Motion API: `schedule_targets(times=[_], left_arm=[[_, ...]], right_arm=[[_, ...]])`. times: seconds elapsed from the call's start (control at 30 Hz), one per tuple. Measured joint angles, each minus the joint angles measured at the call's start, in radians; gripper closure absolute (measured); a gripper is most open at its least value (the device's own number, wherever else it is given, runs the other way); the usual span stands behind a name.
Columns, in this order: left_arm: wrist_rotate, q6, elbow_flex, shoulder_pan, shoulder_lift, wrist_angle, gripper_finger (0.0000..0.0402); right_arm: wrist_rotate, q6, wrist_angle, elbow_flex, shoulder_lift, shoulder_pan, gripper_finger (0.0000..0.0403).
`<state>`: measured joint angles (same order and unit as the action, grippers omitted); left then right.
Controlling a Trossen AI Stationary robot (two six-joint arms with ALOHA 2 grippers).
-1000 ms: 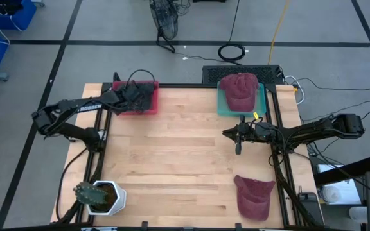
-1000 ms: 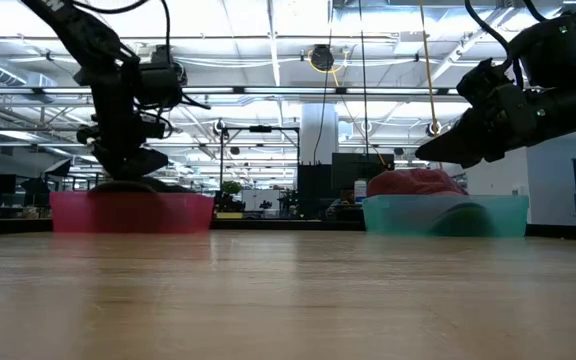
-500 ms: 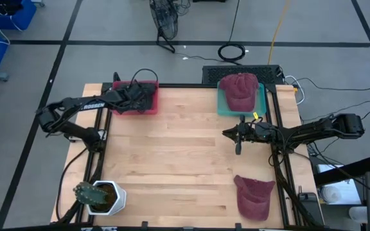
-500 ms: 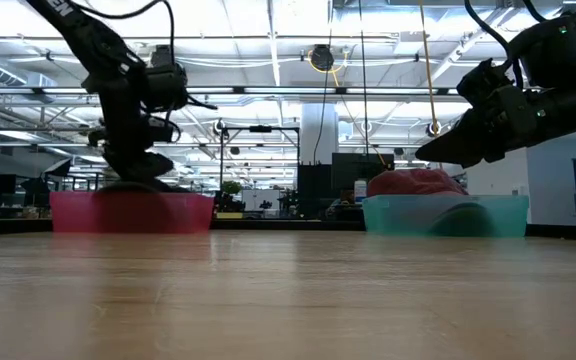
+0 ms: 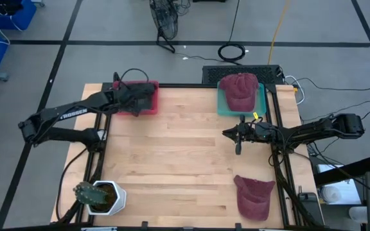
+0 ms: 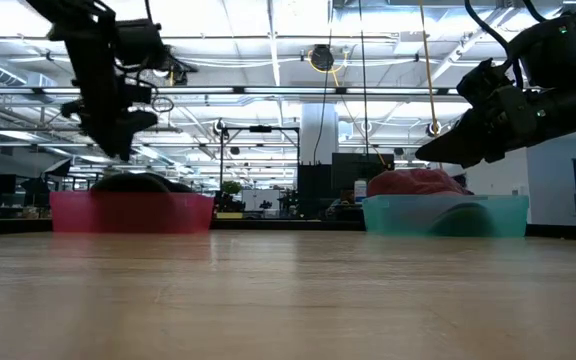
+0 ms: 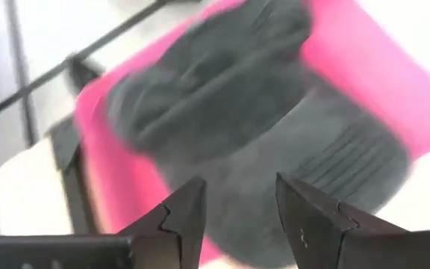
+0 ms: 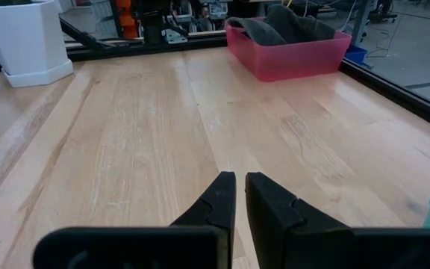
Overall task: Pick & Place hat
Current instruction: Put the black cap into the red bin
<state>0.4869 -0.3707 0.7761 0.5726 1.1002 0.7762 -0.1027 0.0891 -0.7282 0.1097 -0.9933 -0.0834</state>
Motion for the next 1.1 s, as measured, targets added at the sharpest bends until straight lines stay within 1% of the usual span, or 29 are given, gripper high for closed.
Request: schedule_targets(times=[0.1, 0.2, 0.3, 0.4, 0.53, 0.73, 0.9, 1.1], left_arm=[[0.023, -0.075, -0.013, -0.004, 0.0, 0.08, 0.0236], [0.026, -0.11, -0.051, -0.004, 0.014, 0.089, 0.0236], [0.042, -0.113, -0.093, 0.014, 0.045, 0.086, 0.0236], [0.077, -0.107, -0.125, 0.042, 0.086, 0.046, 0.0236], [0.081, -0.062, -0.153, 0.086, 0.136, -0.061, 0.0236], [0.083, 0.013, -0.157, 0.138, 0.197, -0.189, 0.0236], [0.082, 0.055, -0.157, 0.172, 0.213, -0.194, 0.0236], [0.069, 0.059, -0.154, 0.17, 0.185, -0.138, 0.0236]], right_arm=[[0.0, 0.0, 0.0, 0.0, 0.0, 0.0, 0.038], [0.0, 0.005, -0.001, 0.0, 0.0, 0.0, 0.038], [0.0, 0.005, -0.006, 0.0, 0.0, 0.0, 0.038], [0.0, 0.004, -0.018, 0.0, 0.0, 0.0, 0.038], [0.0, 0.004, -0.031, 0.0, 0.0, 0.0, 0.038], [0.0, 0.004, -0.029, 0.0, 0.0, 0.0, 0.038], [0.0, 0.003, -0.021, 0.0, 0.0, 0.0, 0.038], [-0.001, 0.003, -0.035, -0.024, 0.0, 0.0, 0.038]])
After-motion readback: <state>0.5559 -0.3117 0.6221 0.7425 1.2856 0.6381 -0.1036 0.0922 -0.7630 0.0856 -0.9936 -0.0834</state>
